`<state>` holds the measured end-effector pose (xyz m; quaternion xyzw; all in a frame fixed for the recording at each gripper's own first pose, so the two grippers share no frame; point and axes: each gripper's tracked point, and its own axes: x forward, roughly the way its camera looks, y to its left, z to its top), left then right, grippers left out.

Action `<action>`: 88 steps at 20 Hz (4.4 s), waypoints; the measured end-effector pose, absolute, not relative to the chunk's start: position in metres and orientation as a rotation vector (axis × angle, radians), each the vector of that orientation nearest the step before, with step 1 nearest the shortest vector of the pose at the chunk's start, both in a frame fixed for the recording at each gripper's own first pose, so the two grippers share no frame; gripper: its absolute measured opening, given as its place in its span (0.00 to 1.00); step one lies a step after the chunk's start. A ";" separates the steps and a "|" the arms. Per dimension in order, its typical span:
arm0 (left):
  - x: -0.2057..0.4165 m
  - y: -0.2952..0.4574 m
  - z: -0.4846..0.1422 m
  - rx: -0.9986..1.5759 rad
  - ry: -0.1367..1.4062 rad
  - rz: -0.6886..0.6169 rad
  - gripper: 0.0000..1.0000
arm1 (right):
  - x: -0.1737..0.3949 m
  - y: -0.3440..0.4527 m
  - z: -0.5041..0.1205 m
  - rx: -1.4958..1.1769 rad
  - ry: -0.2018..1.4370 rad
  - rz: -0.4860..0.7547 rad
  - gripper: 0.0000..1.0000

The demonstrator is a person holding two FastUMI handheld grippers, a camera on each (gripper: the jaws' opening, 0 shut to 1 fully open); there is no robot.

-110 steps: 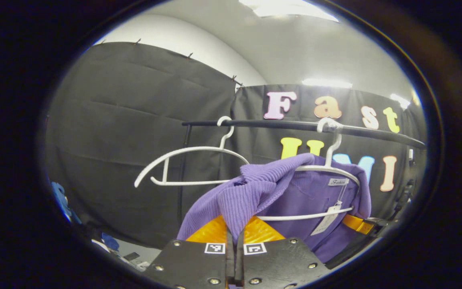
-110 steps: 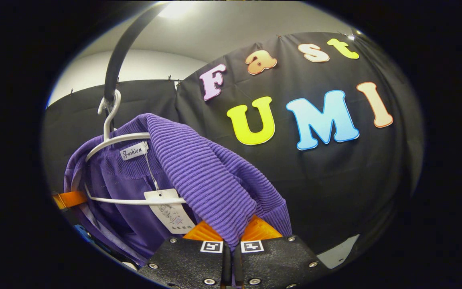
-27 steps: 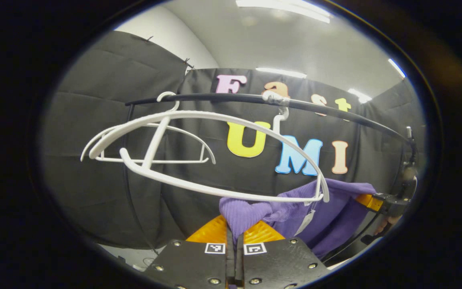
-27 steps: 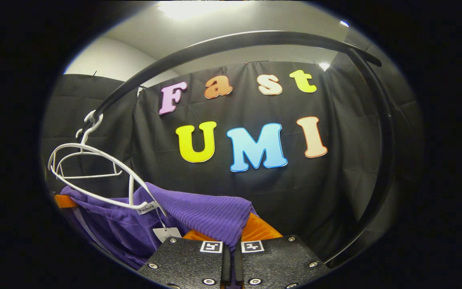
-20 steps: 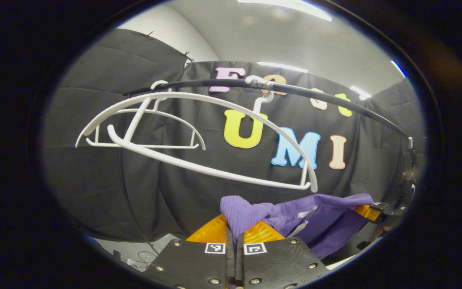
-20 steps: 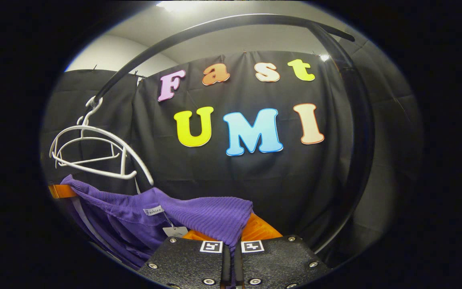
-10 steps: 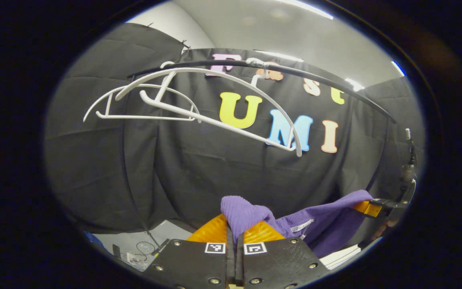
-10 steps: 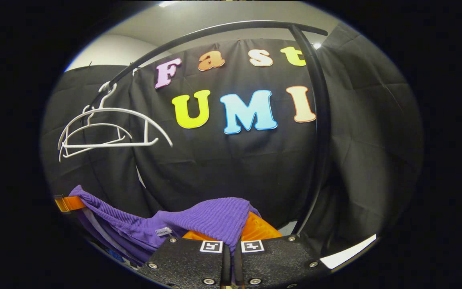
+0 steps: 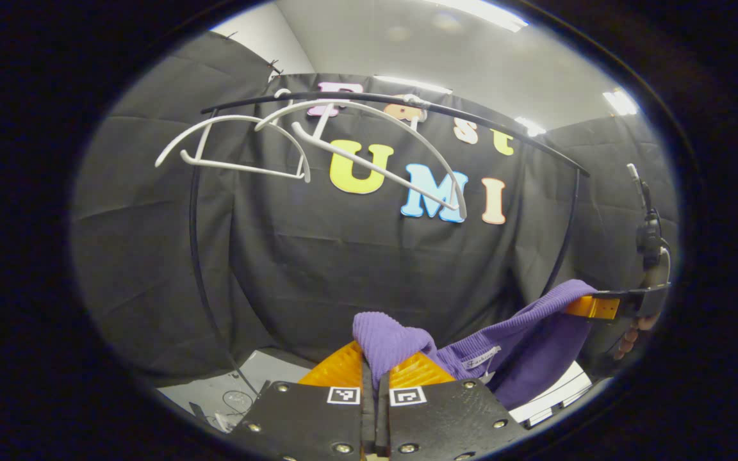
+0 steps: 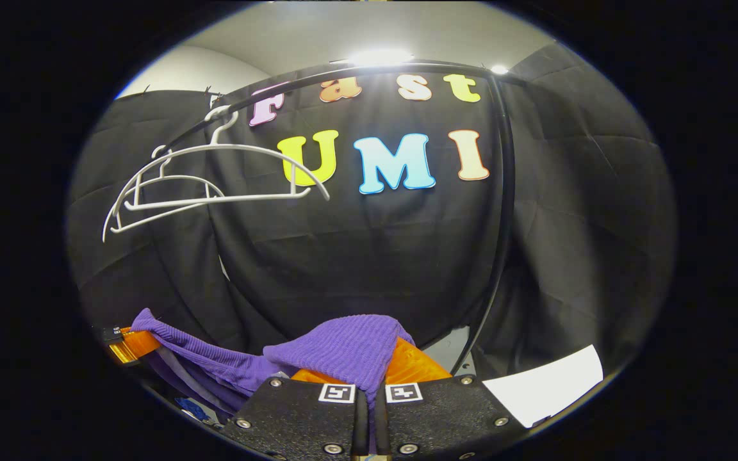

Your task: Grasp the clothes on the hanger with both hands and then place them into the laundry hamper below.

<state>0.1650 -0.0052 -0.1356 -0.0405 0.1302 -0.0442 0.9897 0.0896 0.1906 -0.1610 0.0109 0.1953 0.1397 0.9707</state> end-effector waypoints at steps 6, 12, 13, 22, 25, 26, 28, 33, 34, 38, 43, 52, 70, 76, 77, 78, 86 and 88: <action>0.124 0.025 -0.182 -0.115 0.345 -0.126 0.02 | 0.034 0.219 -0.203 0.047 0.479 0.268 0.04; 0.113 0.032 -0.235 -0.079 0.437 -0.133 0.02 | 0.008 0.220 -0.273 0.049 0.636 0.238 0.04; 0.114 0.032 -0.246 -0.071 0.451 -0.136 0.02 | 0.004 0.219 -0.282 0.052 0.656 0.233 0.04; 0.100 0.021 -0.358 -0.019 0.594 -0.189 0.02 | 0.000 0.221 -0.377 0.064 0.794 0.193 0.04; 0.109 0.016 -0.394 -0.014 0.625 -0.198 0.02 | -0.003 0.225 -0.409 0.069 0.822 0.181 0.05; 0.109 0.015 -0.407 -0.012 0.635 -0.197 0.02 | -0.002 0.226 -0.420 0.055 0.830 0.179 0.05; 0.108 0.013 -0.427 -0.013 0.663 -0.189 0.02 | -0.005 0.225 -0.443 0.024 0.858 0.182 0.05; 0.125 0.013 -0.472 -0.019 0.688 -0.187 0.02 | -0.009 0.217 -0.479 0.009 0.921 0.178 0.06; 0.127 0.012 -0.477 -0.018 0.689 -0.190 0.02 | -0.010 0.215 -0.484 0.009 0.927 0.177 0.06; 0.134 0.006 -0.490 -0.014 0.701 -0.199 0.02 | -0.005 0.215 -0.491 -0.003 0.936 0.173 0.07; 0.137 0.006 -0.498 0.033 0.720 -0.183 0.02 | -0.010 0.227 -0.499 0.009 0.994 0.196 0.16; 0.109 0.024 -0.509 0.070 0.814 -0.158 0.54 | -0.018 0.241 -0.474 0.042 1.028 0.254 0.69; 0.087 0.099 -0.129 0.078 0.181 0.016 0.87 | 0.060 0.192 -0.158 -0.026 0.315 0.190 0.95; 0.070 0.073 0.012 0.028 -0.055 -0.038 0.98 | 0.063 0.157 -0.025 0.066 0.007 0.160 0.98; 0.070 0.068 0.028 0.012 -0.081 -0.043 0.96 | 0.061 0.146 -0.013 0.081 -0.007 0.156 0.92; 0.067 0.062 0.046 -0.004 -0.106 -0.054 0.95 | 0.060 0.132 0.001 0.093 -0.021 0.145 0.92; 0.030 0.042 0.117 -0.065 -0.186 0.086 0.91 | 0.083 0.017 0.043 0.017 -0.144 0.069 0.91; 0.012 0.029 0.120 -0.021 -0.176 0.126 0.99 | 0.089 0.002 0.042 0.043 -0.149 0.072 0.94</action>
